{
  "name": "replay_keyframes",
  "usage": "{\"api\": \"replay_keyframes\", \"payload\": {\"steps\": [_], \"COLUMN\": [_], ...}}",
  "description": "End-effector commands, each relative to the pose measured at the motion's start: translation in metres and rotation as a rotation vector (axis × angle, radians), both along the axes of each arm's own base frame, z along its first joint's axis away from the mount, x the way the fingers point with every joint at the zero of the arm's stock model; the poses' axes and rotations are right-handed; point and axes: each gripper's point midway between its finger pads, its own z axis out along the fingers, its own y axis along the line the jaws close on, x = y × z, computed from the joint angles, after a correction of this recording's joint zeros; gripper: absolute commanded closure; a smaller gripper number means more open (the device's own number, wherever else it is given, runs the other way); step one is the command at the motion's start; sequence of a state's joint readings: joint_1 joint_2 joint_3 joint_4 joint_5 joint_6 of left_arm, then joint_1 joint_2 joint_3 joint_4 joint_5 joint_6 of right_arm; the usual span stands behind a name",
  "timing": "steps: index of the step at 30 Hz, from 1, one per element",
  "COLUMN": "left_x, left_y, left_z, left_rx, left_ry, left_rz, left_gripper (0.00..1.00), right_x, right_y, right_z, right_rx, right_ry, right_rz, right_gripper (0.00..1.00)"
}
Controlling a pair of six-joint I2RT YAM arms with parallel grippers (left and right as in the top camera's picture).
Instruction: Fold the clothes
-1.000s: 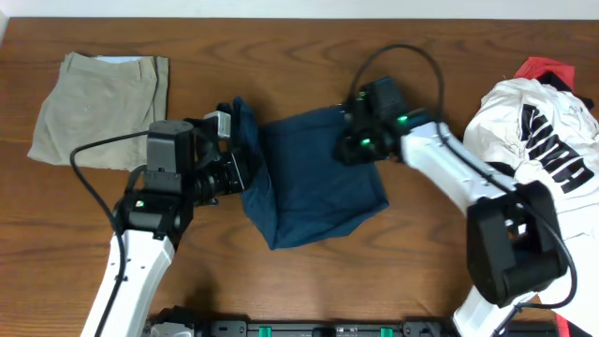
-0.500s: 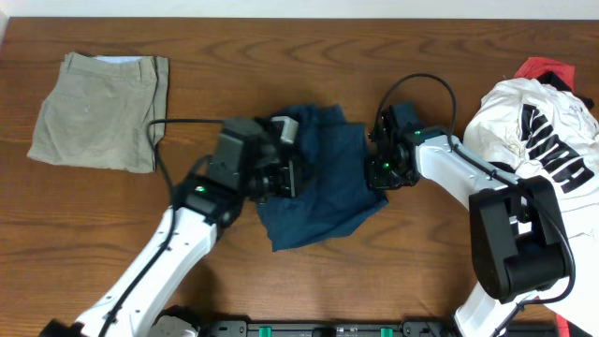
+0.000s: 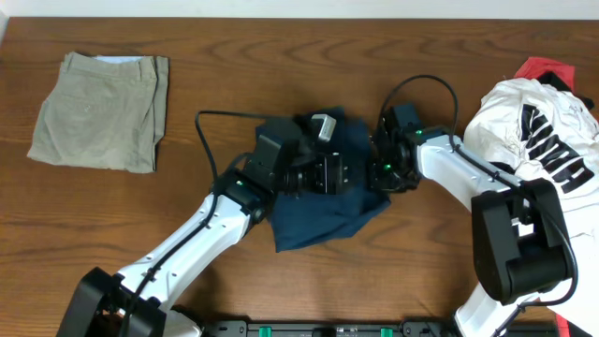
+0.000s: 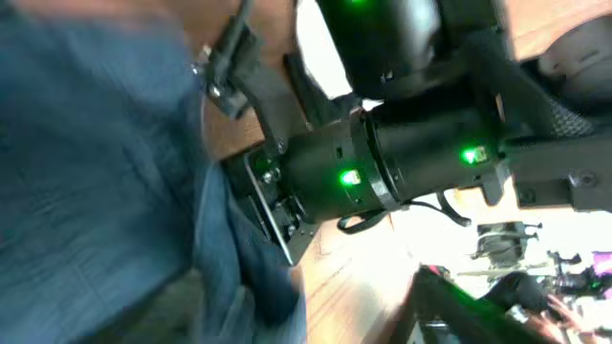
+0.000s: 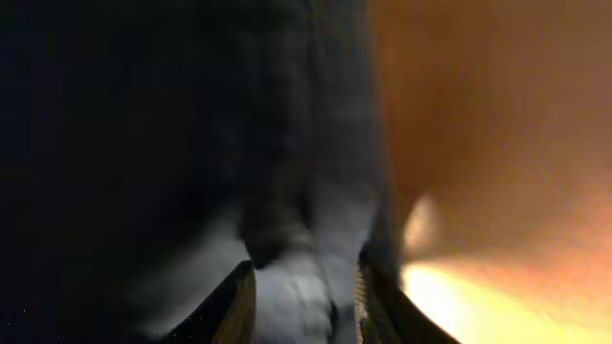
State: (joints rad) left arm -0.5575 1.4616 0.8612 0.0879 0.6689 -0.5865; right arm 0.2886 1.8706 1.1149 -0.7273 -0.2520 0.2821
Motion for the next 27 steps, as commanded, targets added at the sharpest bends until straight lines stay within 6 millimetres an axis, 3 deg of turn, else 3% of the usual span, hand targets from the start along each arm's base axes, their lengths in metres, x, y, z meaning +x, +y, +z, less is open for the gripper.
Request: {"api": "replay_keyframes", "payload": {"steps": [1,2,5,7,10,13,16,22,27], "left_x": [0.017,0.024,0.056,0.078,0.103,0.118,0.125,0.123,0.104], "left_y": [0.013,0.021,0.056,0.085,0.121,0.143,0.15,0.153,0.156], "left_z": [0.02,0.021,0.019,0.014,-0.001,-0.025,-0.055,-0.123,-0.156], "left_rx": [-0.036,-0.036,-0.01,0.039,0.128,0.201,0.233,0.294,0.355], "left_ry": [-0.05,-0.059,-0.084,-0.117,-0.147,-0.146,-0.095,0.044,0.157], "left_rz": [0.026,0.05,0.179,0.278,0.399,0.448,0.458,0.442,0.413], "left_gripper": [0.09,0.01,0.02,0.02,0.02,0.02,0.02,0.02,0.02], "right_x": [0.028,0.036,0.059,0.07,0.073,0.055,0.03,-0.018,-0.047], "right_y": [-0.036,-0.045,-0.068,-0.068,-0.038,0.006,0.035,0.073,0.069], "right_z": [0.027,0.039,0.091,0.124,0.167,0.186,0.178,0.137,0.087], "right_rx": [-0.085,-0.104,-0.118,-0.065,0.118,0.295,0.319,0.27,0.148], "right_ry": [-0.057,-0.077,-0.166,-0.225,-0.301,-0.291,-0.213,-0.067,0.016], "right_rz": [-0.101,-0.122,-0.188,-0.207,-0.134,0.005,0.081,0.204,0.197], "right_gripper": [0.65,0.64,0.61,0.6,0.6,0.6,0.61,0.62,0.58]}}
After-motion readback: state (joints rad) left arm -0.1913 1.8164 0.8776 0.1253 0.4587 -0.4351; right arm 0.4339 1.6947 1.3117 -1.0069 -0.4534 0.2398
